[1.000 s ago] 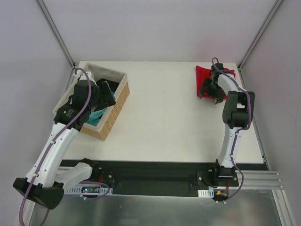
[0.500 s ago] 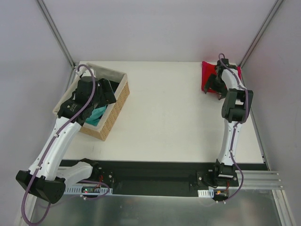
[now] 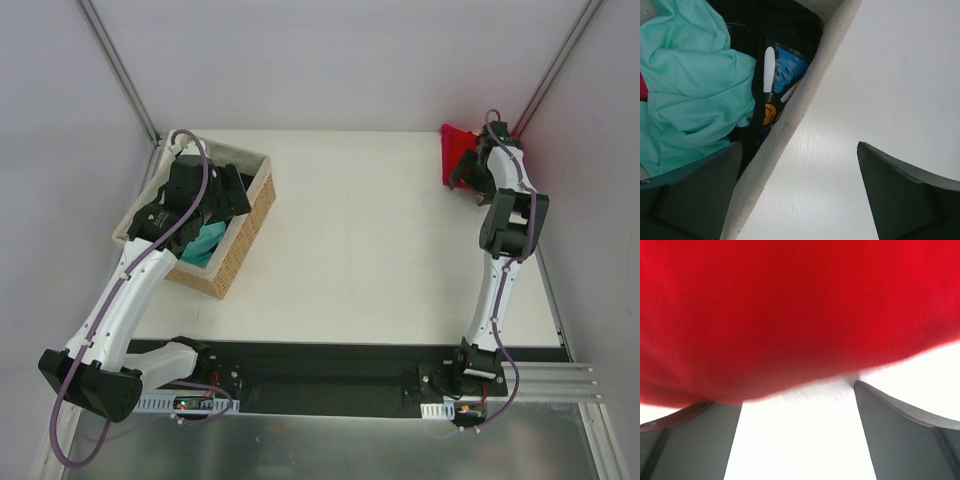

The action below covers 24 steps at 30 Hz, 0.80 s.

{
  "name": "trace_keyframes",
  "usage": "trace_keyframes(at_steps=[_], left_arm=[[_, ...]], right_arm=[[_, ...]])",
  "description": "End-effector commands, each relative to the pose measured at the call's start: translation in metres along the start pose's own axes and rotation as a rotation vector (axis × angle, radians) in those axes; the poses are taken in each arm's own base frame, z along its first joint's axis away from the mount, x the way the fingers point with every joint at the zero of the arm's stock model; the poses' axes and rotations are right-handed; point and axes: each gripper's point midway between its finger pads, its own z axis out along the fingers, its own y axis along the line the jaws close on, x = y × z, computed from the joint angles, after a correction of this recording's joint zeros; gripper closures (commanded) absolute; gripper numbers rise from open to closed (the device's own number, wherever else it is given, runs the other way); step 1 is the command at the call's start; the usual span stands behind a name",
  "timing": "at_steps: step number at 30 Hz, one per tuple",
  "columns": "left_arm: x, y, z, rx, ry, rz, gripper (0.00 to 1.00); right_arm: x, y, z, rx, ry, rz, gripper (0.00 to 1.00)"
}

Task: Fold and stack the t-shirts
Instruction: Put the neatly folded tshirt into the corner of the board with the right arm, then grab crumpled tshirt from bin with the left arm

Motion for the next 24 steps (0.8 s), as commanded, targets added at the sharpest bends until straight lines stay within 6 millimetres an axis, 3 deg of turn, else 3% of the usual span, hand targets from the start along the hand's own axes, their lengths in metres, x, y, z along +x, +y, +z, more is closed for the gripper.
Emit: trace_keyframes(at_steps=[1,2,3,4,6,7,9,10,11,13,16,20,21,23,24], left_arm=[[-0.035,-0.015,-0.016,0.078,-0.088,0.047,0.01],[-0.042,-0.017,-0.018,0.079,-0.096,0.056,0.01],[-0.045,-0.016,-0.019,0.073,-0.094,0.067,0.01],[-0.049,-0.016,-0.022,0.073,-0.094,0.077,0.01],[-0.052,-0.008,-0.017,0.019,-0.098,0.091,0.01],[-0.058,0.006,-0.014,-0.036,-0.111,0.077,0.01],[-0.056,0.025,-0.005,-0.098,-0.076,0.041,0.01],[-0.059,0.045,0.001,-0.146,-0.071,-0.004,0.01],[-0.057,0.049,0.007,-0.124,-0.041,-0.035,0.01],[-0.057,0.069,0.013,-0.153,-0.023,-0.102,0.01],[-0.05,0.077,0.033,-0.186,0.028,-0.084,0.01],[-0.026,0.059,0.063,-0.074,0.135,-0.094,0.01],[-0.024,0.046,0.066,0.004,0.141,-0.107,0.01],[-0.013,0.049,0.075,0.0,0.149,-0.115,0.01],[-0.01,0.061,0.081,-0.057,0.141,-0.103,0.01]], right_arm=[[-0.021,0.034,-0.114,-0.131,-0.245,-0.035,0.03],[-0.016,0.041,-0.13,-0.157,-0.264,-0.047,0.03],[-0.005,0.044,-0.159,-0.192,-0.291,-0.05,0.03],[0.008,0.067,-0.176,-0.256,-0.3,-0.087,0.03],[0.039,0.086,-0.198,-0.316,-0.286,-0.14,0.03],[0.061,0.109,-0.228,-0.393,-0.304,-0.206,0.03],[0.088,0.124,-0.252,-0.432,-0.327,-0.274,0.03],[0.111,0.13,-0.268,-0.453,-0.344,-0.331,0.03],[0.12,0.131,-0.276,-0.462,-0.352,-0.35,0.03],[0.15,0.135,-0.28,-0.503,-0.321,-0.386,0.03],[0.176,0.136,-0.295,-0.555,-0.312,-0.422,0.03],[0.206,0.13,-0.287,-0.531,-0.291,-0.477,0.03],[0.21,0.129,-0.286,-0.528,-0.285,-0.483,0.03],[0.222,0.131,-0.284,-0.528,-0.27,-0.509,0.03],[0.227,0.129,-0.28,-0.523,-0.26,-0.517,0.03]])
